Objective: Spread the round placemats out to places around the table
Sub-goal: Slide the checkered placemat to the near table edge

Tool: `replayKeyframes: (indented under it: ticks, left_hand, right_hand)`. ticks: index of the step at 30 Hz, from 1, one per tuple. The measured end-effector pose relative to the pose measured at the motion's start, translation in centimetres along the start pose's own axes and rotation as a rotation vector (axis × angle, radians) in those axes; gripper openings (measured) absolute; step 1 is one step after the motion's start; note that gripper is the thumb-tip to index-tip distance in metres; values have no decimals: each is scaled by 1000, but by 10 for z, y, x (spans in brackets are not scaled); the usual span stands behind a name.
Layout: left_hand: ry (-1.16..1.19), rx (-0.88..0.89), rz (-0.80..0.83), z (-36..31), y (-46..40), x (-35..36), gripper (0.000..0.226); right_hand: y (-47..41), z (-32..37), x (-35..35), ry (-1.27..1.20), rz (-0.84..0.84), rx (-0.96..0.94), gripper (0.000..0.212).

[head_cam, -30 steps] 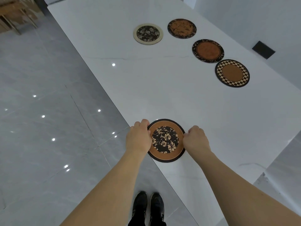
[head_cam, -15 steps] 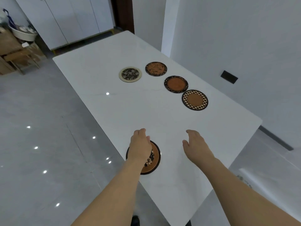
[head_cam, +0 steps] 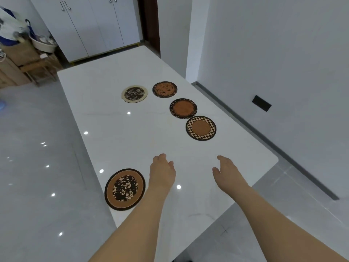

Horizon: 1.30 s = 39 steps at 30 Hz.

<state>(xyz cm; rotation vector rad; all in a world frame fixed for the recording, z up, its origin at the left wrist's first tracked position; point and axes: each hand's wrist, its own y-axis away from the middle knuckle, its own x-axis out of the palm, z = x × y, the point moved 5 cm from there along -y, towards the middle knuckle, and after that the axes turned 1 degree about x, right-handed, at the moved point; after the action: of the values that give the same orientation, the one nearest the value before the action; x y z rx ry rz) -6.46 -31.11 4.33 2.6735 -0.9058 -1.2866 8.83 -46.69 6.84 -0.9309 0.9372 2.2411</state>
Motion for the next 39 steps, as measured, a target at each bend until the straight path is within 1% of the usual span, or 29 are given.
replayKeyframes:
  ticks: [3,6,9,14,16,19,21,23,25,27,29,32,36,38,39]
  left_hand:
    - [73,-10,23,-45,-6,40,46]
    - [85,-12,41,-82,-11,68,47]
    - [89,-72,-24,-105,-29,79,47]
    - [119,-183,-106,-128,-50,96,49]
    - [143,-219,-122,-132,-55,102,48]
    - [192,-294,-161,-135,-76,111,47]
    - [233,-325,-169,-147,-100,122,39]
    - [269,-323,-155,-170,-118,138,33]
    - [257,-312,-132,-192,-133,157,32]
    - [241,-330,-137,-201,-144,170,38]
    - [232,-401,-195,-199,-155,173,47]
    - [217,-524,-316,-194,-165,171,55]
    - [219,-645,-423,-180,-175,170,54]
    - [186,-774,-502,-160,-179,167,55]
    - [147,-853,-538,-149,-182,167,59]
  right_hand:
    - [-18,-16,-28,-39,-29,-19,56]
    - [-42,-39,-64,-25,-10,-35,56]
    - [-72,-63,-101,-27,-3,-49,56]
    - [-115,-89,-142,-72,72,-83,57]
    - [-136,-88,-153,-62,105,-94,53]
    - [-171,-76,-159,-11,134,-142,55]
    - [-193,-74,-162,-4,134,-166,55]
    - [-212,-77,-165,29,167,-194,53]
    - [-237,-86,-172,81,215,-194,52]
    - [-267,-93,-182,119,251,-187,52]
    - [-301,-91,-192,145,273,-220,50]
    - [-340,-72,-195,207,322,-340,50]
    - [-372,-35,-174,256,450,-413,50]
    - [-387,-16,-154,287,513,-431,50]
    - [-396,-9,-145,298,531,-437,51]
